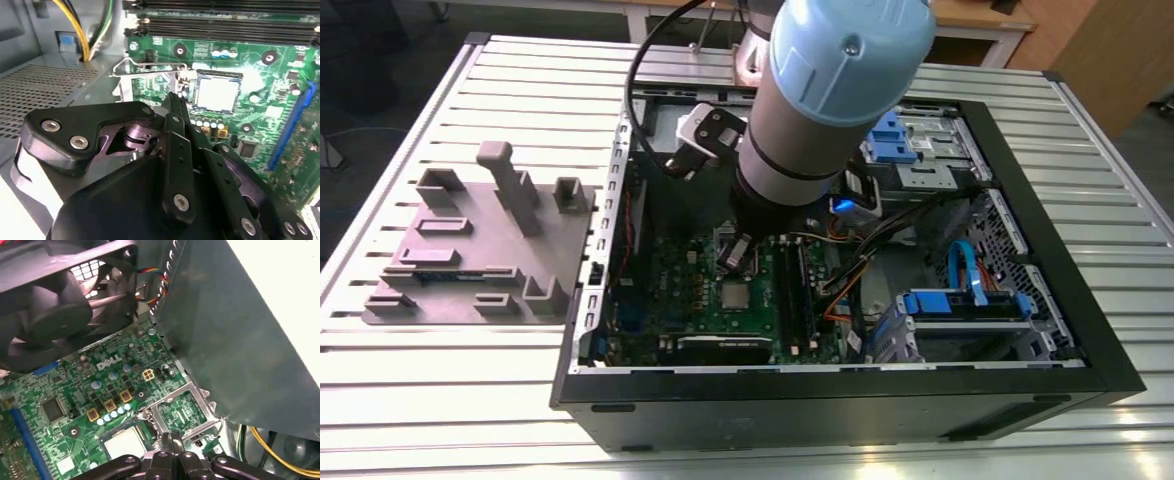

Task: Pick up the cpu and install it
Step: 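Close the cpu cover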

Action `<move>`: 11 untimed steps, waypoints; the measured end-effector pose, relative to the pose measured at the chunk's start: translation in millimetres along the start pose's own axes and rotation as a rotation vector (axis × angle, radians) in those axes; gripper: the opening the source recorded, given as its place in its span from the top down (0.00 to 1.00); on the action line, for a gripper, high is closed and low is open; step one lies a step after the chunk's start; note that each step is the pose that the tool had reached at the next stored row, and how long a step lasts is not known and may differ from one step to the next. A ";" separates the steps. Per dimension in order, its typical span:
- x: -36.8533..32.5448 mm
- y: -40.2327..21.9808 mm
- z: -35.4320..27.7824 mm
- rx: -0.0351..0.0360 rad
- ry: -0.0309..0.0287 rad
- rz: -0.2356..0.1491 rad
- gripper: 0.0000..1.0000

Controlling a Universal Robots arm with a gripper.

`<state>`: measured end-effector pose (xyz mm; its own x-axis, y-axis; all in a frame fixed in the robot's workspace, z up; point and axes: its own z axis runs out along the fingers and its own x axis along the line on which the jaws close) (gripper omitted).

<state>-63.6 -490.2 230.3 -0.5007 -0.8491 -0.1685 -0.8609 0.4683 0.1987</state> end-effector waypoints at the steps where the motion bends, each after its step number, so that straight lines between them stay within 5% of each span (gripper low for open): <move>1: 0.0 0.0 0.0 -0.0088 -0.0174 -0.002 0.90; 2: -0.1 -0.1 0.0 -0.0174 -0.0333 -0.004 0.90; 3: -0.6 -1.1 -0.1 -0.0224 -0.0433 -0.006 0.90; 11: -7.3 -13.8 2.0 -0.0231 -0.0450 -0.006 0.90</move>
<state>-48.3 -490.0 226.8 -0.4994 -0.8398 -0.2129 -0.8620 0.4568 0.2197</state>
